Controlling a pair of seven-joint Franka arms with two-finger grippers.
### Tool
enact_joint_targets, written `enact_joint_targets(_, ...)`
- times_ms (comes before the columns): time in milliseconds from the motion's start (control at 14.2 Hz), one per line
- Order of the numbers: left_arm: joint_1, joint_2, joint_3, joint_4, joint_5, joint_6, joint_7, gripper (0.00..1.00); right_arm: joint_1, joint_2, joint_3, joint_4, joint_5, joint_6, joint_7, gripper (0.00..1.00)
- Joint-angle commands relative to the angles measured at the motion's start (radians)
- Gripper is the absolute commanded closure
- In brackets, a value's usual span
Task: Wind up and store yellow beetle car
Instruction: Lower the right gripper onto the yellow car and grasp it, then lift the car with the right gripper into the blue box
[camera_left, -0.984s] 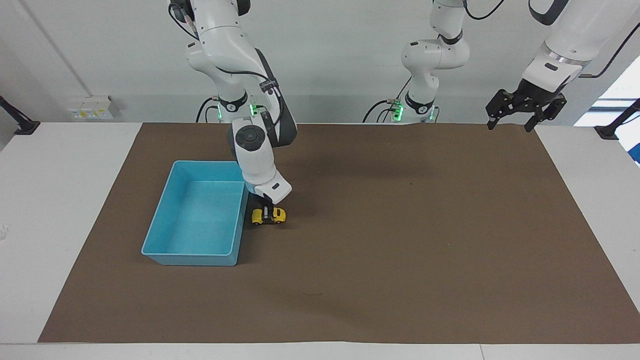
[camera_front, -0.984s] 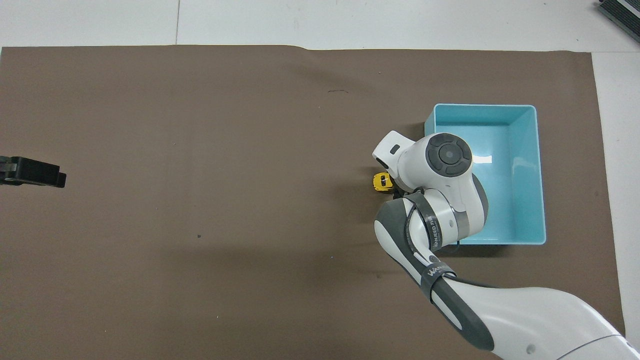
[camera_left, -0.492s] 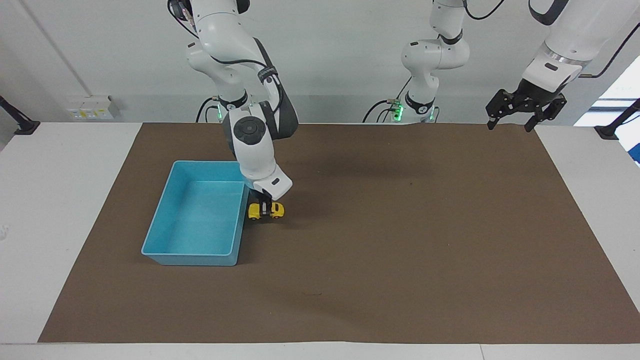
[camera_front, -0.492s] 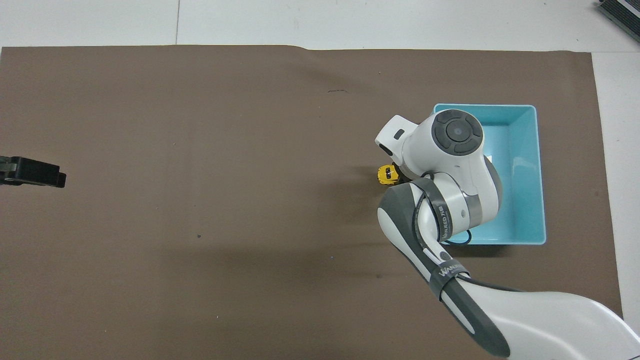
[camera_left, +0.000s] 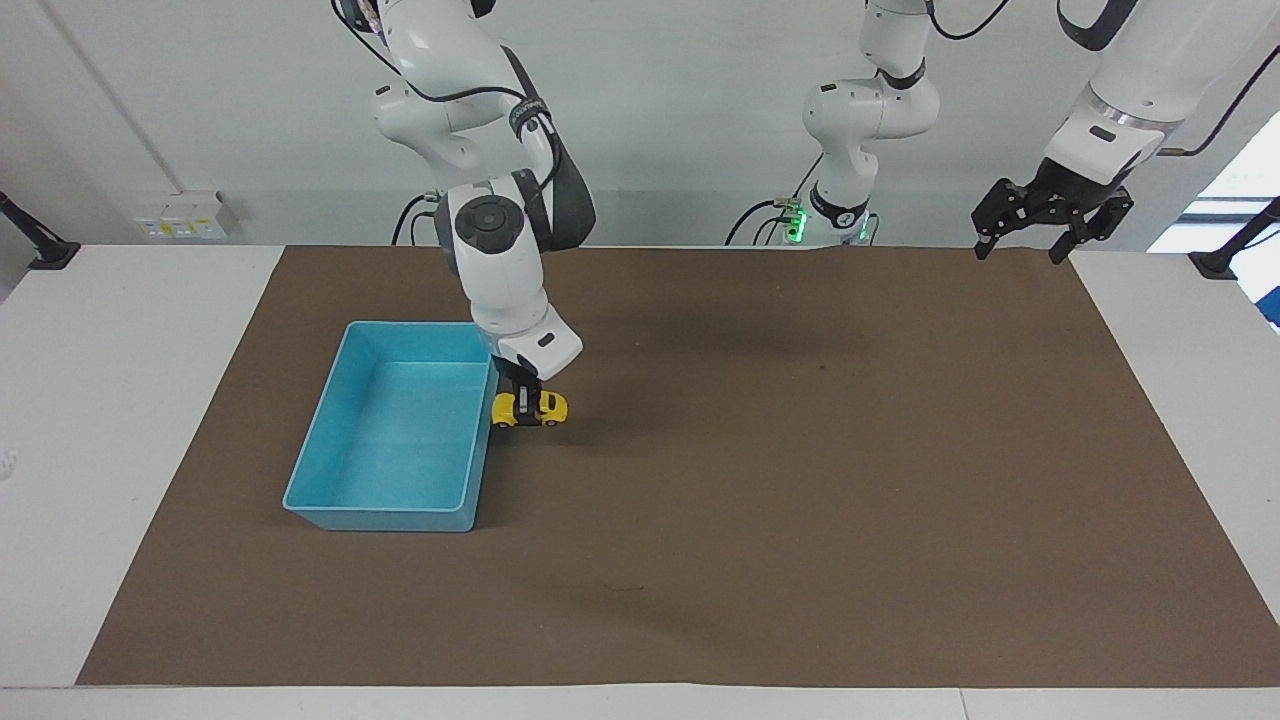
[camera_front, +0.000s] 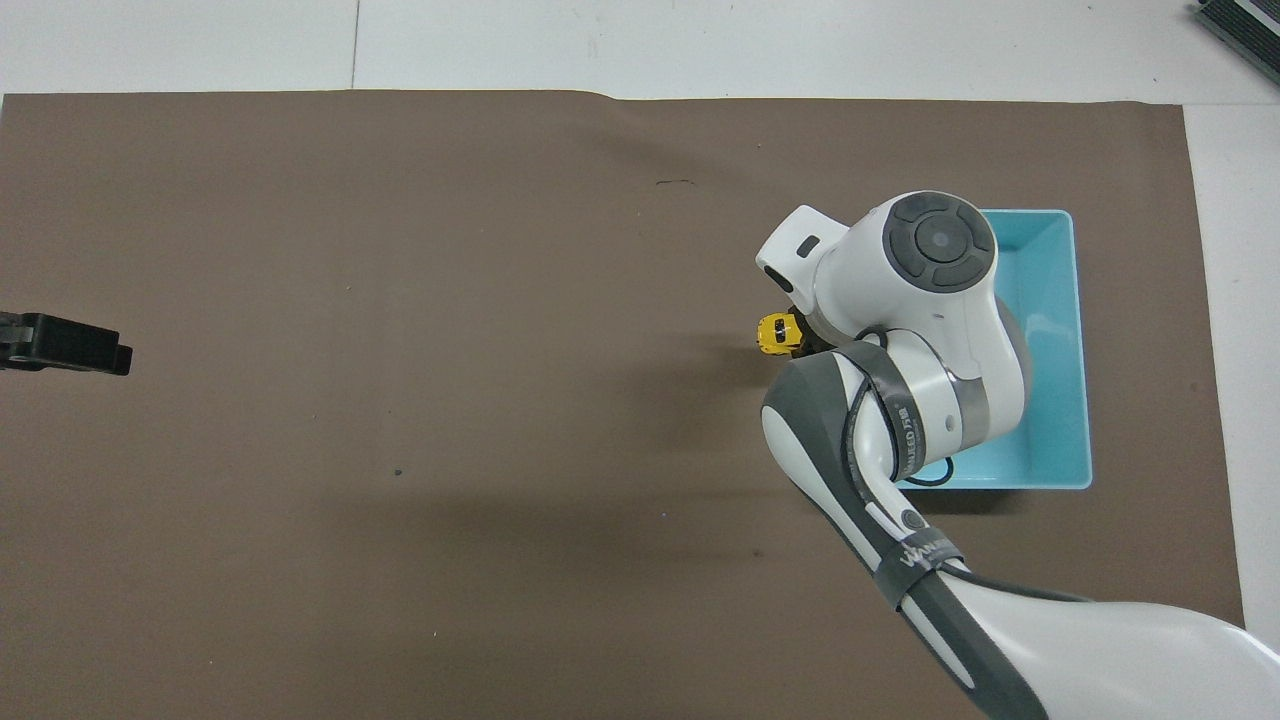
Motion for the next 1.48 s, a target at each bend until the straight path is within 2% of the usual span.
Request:
enact_joint_targets(0, 0.016, -0.016, -0.008, -0.011, -0.011, 0.007, 0.011, 0.0, -0.019, -0.054, -0.002, -0.003, -0.02, -0.063, 0.004, 0.79)
enact_joint_targets(492, 0.017, -0.016, -0.008, -0.011, -0.011, 0.007, 0.011, 0.0, -0.163, -0.103, -0.001, -0.011, -0.001, -0.124, -0.221, 0.79)
enact_joint_targets(773, 0.016, -0.016, -0.008, -0.011, -0.011, 0.007, 0.011, 0.0, -0.228, -0.117, -0.001, -0.022, -0.003, -0.17, -0.29, 0.79)
enact_joint_targets(1125, 0.016, -0.016, -0.008, -0.011, -0.011, 0.007, 0.011, 0.0, -0.249, -0.17, -0.004, -0.123, -0.004, -0.128, -0.297, 0.79)
enact_joint_targets(1406, 0.016, -0.016, -0.008, -0.011, -0.011, 0.007, 0.011, 0.0, -0.265, -0.213, -0.004, -0.216, -0.02, -0.049, -0.3, 0.79)
